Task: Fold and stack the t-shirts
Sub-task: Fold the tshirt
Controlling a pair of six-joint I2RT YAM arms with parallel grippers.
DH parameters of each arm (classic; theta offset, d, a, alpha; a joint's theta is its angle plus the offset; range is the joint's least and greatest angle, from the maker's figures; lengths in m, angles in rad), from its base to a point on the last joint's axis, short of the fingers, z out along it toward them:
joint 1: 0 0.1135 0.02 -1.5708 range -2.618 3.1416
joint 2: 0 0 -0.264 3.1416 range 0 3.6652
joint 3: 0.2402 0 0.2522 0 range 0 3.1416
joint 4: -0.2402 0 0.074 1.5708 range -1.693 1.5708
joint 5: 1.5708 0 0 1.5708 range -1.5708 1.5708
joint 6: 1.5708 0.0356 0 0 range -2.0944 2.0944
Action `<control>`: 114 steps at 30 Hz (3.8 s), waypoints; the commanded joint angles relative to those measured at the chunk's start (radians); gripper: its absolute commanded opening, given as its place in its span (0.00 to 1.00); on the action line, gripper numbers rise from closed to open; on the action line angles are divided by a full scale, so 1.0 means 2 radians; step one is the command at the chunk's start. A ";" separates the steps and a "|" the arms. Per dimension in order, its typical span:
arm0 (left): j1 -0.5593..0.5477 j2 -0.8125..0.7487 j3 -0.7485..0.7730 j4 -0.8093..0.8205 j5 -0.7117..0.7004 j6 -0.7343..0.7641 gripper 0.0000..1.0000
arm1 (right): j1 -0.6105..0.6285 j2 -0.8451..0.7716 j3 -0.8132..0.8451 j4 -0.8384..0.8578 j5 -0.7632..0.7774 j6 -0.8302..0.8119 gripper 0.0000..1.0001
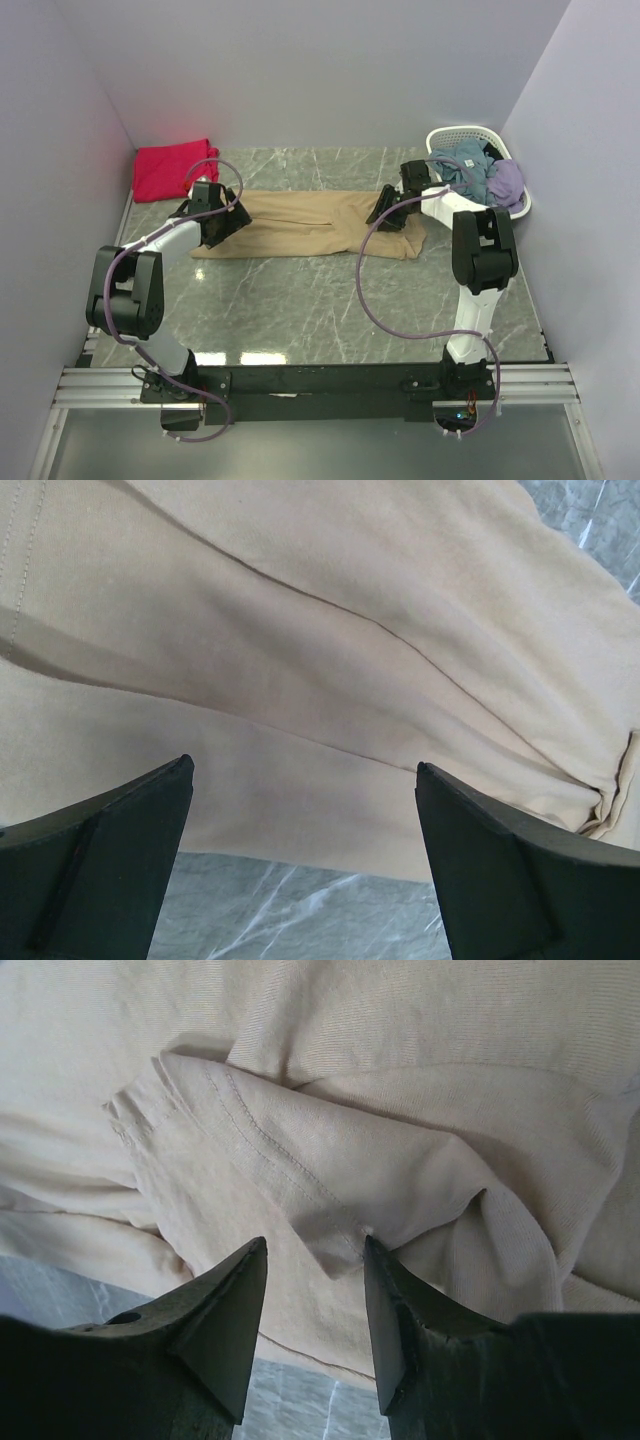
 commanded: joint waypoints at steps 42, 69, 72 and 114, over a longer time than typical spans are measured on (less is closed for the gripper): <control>-0.003 0.016 0.033 -0.001 -0.005 0.012 0.99 | 0.009 -0.025 0.015 0.011 0.035 -0.008 0.00; -0.003 0.016 0.039 -0.001 -0.007 0.018 0.99 | -0.006 0.022 0.181 -0.059 0.192 -0.015 0.52; -0.003 0.013 0.046 0.005 0.000 0.021 0.99 | -0.005 -0.023 0.127 -0.025 0.163 -0.018 0.53; -0.072 0.052 -0.055 -0.039 0.067 -0.031 0.99 | -0.031 0.163 0.273 -0.166 0.041 -0.003 0.48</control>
